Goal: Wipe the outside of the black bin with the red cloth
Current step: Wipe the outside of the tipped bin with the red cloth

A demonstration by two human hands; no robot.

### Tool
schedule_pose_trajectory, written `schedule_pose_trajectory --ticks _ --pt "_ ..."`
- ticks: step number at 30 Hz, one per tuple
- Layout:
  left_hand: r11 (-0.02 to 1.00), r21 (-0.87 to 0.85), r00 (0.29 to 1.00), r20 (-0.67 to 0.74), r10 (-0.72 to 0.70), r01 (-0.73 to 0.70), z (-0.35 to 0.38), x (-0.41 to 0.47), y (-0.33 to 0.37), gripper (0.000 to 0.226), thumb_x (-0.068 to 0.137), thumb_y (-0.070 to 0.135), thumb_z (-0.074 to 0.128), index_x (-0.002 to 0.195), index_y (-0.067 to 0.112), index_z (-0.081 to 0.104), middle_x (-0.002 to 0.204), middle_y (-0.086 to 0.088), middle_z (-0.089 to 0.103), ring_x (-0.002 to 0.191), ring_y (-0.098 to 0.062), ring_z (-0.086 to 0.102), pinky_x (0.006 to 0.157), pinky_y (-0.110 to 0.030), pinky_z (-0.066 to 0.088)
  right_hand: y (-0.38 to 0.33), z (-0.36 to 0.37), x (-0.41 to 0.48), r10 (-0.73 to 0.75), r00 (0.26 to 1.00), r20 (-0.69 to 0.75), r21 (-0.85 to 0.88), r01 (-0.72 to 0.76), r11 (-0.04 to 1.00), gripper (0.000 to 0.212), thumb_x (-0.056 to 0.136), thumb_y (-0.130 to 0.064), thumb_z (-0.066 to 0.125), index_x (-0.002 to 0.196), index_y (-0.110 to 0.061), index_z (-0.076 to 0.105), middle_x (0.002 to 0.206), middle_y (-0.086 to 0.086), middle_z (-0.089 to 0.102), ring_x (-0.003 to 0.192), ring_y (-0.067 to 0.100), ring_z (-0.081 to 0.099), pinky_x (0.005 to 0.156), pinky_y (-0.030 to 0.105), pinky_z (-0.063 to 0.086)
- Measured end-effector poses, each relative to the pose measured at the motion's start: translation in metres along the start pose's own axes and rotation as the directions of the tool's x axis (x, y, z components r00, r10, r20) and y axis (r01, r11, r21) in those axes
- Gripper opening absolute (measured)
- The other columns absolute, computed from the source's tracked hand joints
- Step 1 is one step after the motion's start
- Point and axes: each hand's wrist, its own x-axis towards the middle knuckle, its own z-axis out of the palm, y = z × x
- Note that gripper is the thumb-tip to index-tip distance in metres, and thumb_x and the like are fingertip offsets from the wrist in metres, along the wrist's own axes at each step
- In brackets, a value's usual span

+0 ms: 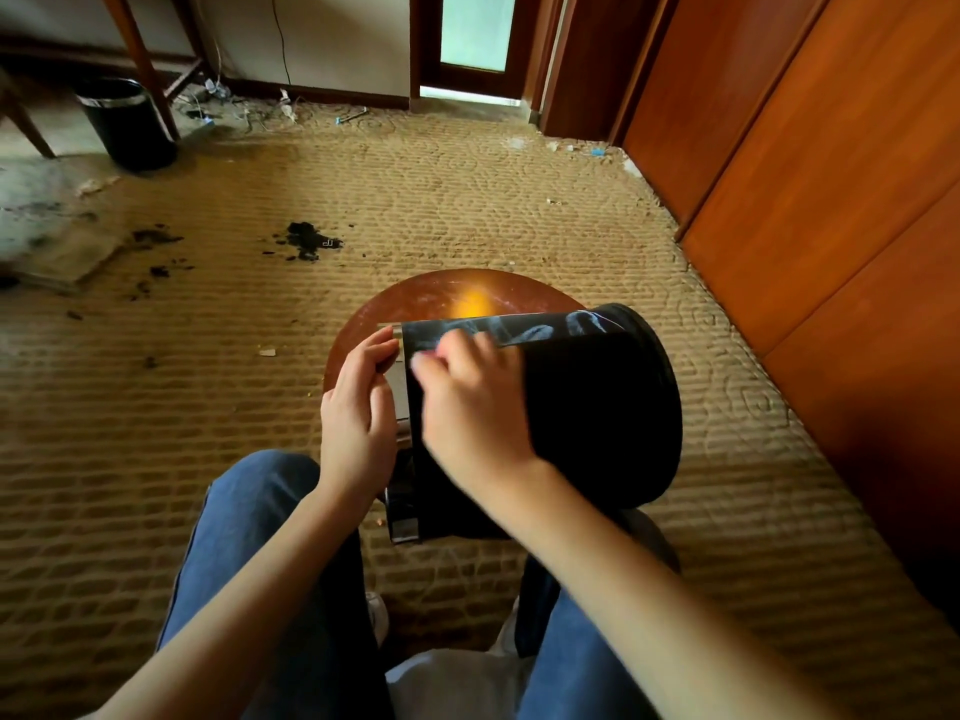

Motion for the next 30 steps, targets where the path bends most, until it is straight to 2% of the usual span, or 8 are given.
schedule_pose_trajectory --ticks 2,5,11,15,19,22,26,30 --pt "0.999 0.036 1.000 0.023 -0.001 0.001 -0.002 0.000 -0.001 0.046 0.085 0.015 0.031 0.124 0.011 0.055 0.135 0.003 0.055 0.126 -0.011 0.050 0.101 -0.051 0.042 -0.012 0.001 0.001 -0.056 0.998 0.038 0.038 0.055 0.998 0.028 0.078 -0.009 0.043 0.081 -0.010 0.071 0.081 0.008 0.058 0.079 0.030 0.054 0.067 0.036 0.033" --pt "0.998 0.068 1.000 0.029 0.000 -0.002 -0.004 -0.001 0.000 0.046 0.085 0.021 0.030 0.124 0.018 0.054 0.136 0.006 0.053 0.126 -0.011 0.049 0.100 -0.055 0.041 0.042 -0.013 -0.002 -0.039 0.998 0.053 0.028 0.038 0.999 0.026 0.076 -0.011 0.054 0.090 -0.020 0.074 0.079 0.004 0.058 0.075 0.028 0.056 0.067 0.033 0.034" --pt "0.999 0.039 1.000 0.013 -0.029 0.028 0.001 -0.002 0.003 0.044 0.087 0.016 0.031 0.125 0.020 0.053 0.135 0.006 0.053 0.126 -0.008 0.047 0.103 -0.051 0.040 0.165 -0.061 -0.002 0.357 0.930 0.085 -0.274 -0.322 0.906 0.023 0.080 -0.004 0.059 0.092 -0.014 0.075 0.089 0.013 0.058 0.090 0.037 0.054 0.080 0.044 0.036" --pt "0.999 0.047 1.000 -0.002 -0.005 0.005 0.001 -0.001 0.002 0.045 0.086 0.009 0.033 0.125 0.013 0.055 0.133 0.003 0.055 0.125 -0.010 0.049 0.104 -0.045 0.042 0.081 -0.026 0.002 0.166 0.984 0.072 -0.185 -0.150 0.971 0.023 0.067 -0.009 0.053 0.077 -0.012 0.073 0.075 0.012 0.057 0.073 0.035 0.056 0.066 0.039 0.039" --pt "0.997 0.076 1.000 0.017 0.025 -0.026 -0.003 0.000 -0.003 0.042 0.088 0.009 0.036 0.125 0.013 0.055 0.134 0.002 0.055 0.126 -0.013 0.050 0.101 -0.048 0.043 -0.019 -0.003 0.007 -0.032 0.996 0.084 0.033 0.029 0.999 0.038 0.078 -0.020 0.034 0.075 -0.011 0.070 0.079 0.009 0.059 0.078 0.031 0.056 0.069 0.037 0.035" --pt "0.995 0.096 0.999 0.022 0.038 -0.040 -0.003 -0.001 -0.003 0.046 0.085 0.015 0.032 0.125 0.013 0.054 0.135 0.001 0.055 0.126 -0.015 0.049 0.101 -0.051 0.042 0.003 -0.008 0.005 -0.083 0.990 0.118 0.034 0.079 0.996 0.033 0.078 -0.018 0.040 0.082 -0.017 0.073 0.079 0.006 0.058 0.078 0.030 0.056 0.069 0.036 0.035" --pt "0.997 0.077 1.000 0.023 0.009 -0.011 -0.002 -0.001 -0.001 0.045 0.086 0.016 0.031 0.126 0.020 0.052 0.135 0.005 0.053 0.126 -0.010 0.048 0.101 -0.053 0.042 0.109 -0.036 0.004 0.092 0.991 0.097 -0.149 -0.077 0.986 0.029 0.077 -0.012 0.050 0.088 -0.022 0.075 0.077 0.007 0.058 0.076 0.034 0.058 0.067 0.040 0.041" --pt "0.999 0.045 1.000 0.010 -0.001 0.000 0.001 -0.001 0.000 0.047 0.084 0.019 0.030 0.125 0.020 0.053 0.135 0.005 0.053 0.126 -0.011 0.049 0.100 -0.054 0.041 0.155 -0.054 0.012 0.419 0.897 0.139 -0.254 -0.377 0.891 0.026 0.086 -0.010 0.055 0.103 -0.021 0.072 0.100 0.009 0.058 0.104 0.034 0.051 0.087 0.040 0.031"
